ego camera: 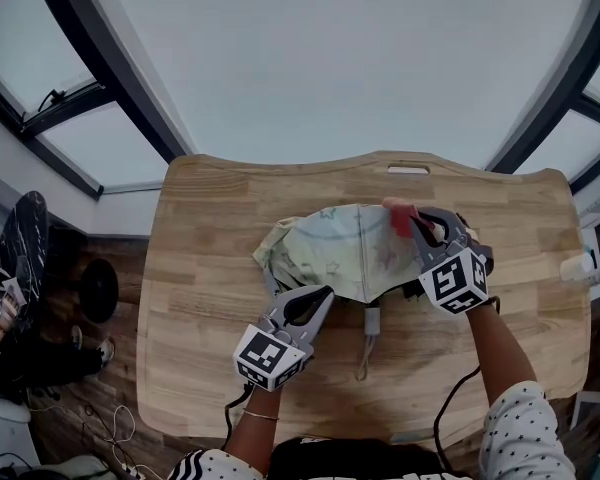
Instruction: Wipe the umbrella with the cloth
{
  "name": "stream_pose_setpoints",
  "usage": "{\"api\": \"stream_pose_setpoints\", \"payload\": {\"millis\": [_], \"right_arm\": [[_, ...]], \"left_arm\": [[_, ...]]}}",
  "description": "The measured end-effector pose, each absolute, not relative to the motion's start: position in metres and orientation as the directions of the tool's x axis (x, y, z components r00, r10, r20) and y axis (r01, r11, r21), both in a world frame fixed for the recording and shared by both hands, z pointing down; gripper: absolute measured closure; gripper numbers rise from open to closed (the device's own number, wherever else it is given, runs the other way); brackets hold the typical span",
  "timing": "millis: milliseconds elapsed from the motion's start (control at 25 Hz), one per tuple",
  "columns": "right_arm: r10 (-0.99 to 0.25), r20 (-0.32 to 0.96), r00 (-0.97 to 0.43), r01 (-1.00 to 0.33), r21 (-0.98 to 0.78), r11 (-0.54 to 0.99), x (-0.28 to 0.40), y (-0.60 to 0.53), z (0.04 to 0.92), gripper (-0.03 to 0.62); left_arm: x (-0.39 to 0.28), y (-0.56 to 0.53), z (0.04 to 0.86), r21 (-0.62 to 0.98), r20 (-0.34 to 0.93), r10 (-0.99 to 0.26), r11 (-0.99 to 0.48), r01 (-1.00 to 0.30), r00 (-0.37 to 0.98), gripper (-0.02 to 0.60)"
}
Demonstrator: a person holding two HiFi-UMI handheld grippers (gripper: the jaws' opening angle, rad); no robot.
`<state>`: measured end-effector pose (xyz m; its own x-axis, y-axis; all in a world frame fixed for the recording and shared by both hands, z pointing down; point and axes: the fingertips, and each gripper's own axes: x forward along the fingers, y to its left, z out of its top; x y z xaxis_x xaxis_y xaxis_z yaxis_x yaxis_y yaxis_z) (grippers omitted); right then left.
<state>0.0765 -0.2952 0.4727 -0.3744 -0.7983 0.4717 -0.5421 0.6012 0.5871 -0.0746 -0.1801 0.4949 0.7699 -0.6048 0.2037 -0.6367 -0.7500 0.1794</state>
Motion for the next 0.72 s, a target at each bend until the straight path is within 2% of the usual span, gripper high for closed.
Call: {"api": "stream_pose_setpoints", "payload": {"millis": [160,720], "right_arm": [[-0.762,0.537,-0.362,-0.533,0.552,0.642,0.081,-0.28,0.502,0.568],[-0.666,0.616,-0.42,-0.544,0.417,0.728,0.066,-0.207,0.539,0.568]], "left_arm": [[-0.073,-0.178,0.496,0.188,0.206,-0.599,-0.751,-0.632,0.773,0.586],[-0.059,-0.172,0.49,0.182,0.192,-0.582,-0.77,-0.611,0.79,0.586]]}}
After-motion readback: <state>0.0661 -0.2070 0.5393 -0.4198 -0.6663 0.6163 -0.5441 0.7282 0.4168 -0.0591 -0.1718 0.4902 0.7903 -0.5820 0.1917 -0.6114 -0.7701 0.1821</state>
